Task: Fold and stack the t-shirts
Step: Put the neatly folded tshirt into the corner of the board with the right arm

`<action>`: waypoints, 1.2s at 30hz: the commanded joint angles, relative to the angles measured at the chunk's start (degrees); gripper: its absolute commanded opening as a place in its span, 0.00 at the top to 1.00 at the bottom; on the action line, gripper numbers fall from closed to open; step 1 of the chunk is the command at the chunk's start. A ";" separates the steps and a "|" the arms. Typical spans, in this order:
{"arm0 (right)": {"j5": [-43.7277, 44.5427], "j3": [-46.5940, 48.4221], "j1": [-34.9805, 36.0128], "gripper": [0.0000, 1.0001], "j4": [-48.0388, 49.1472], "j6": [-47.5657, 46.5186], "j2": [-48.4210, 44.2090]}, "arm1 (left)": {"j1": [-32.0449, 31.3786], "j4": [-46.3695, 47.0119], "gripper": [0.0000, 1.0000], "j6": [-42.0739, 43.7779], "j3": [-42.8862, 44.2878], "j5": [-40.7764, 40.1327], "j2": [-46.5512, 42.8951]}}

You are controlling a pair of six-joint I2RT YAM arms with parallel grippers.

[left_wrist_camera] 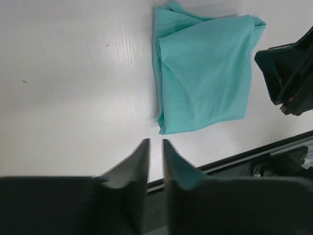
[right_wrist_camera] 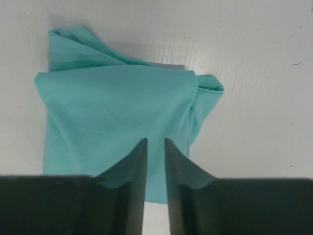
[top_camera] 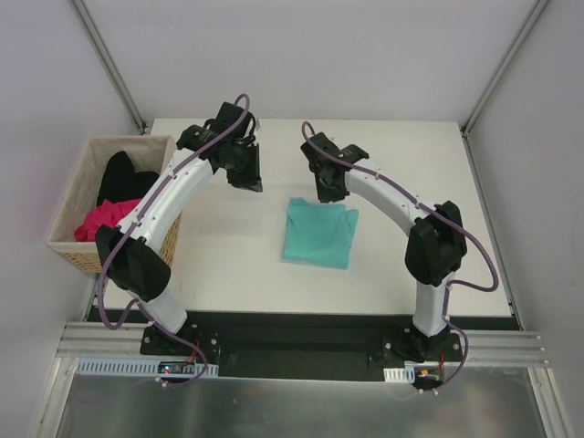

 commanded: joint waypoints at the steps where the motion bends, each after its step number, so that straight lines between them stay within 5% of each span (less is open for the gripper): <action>1: -1.73 6.48 1.86 0.88 -1.92 -0.75 2.65 | -0.70 -0.48 1.00 1.64 -0.84 -3.08 -4.45; 2: -2.34 7.10 2.04 0.99 -1.92 -0.76 3.35 | -0.61 -0.39 1.00 1.64 -1.19 -3.17 -4.54; 3: -3.22 8.15 1.95 1.00 -2.09 -0.58 3.88 | -0.61 -0.47 1.00 1.73 -1.54 -2.99 -4.62; 36: -16.32 21.52 10.30 1.00 -1.66 0.82 20.32 | -0.52 -3.55 1.00 1.38 -1.37 -2.37 -3.48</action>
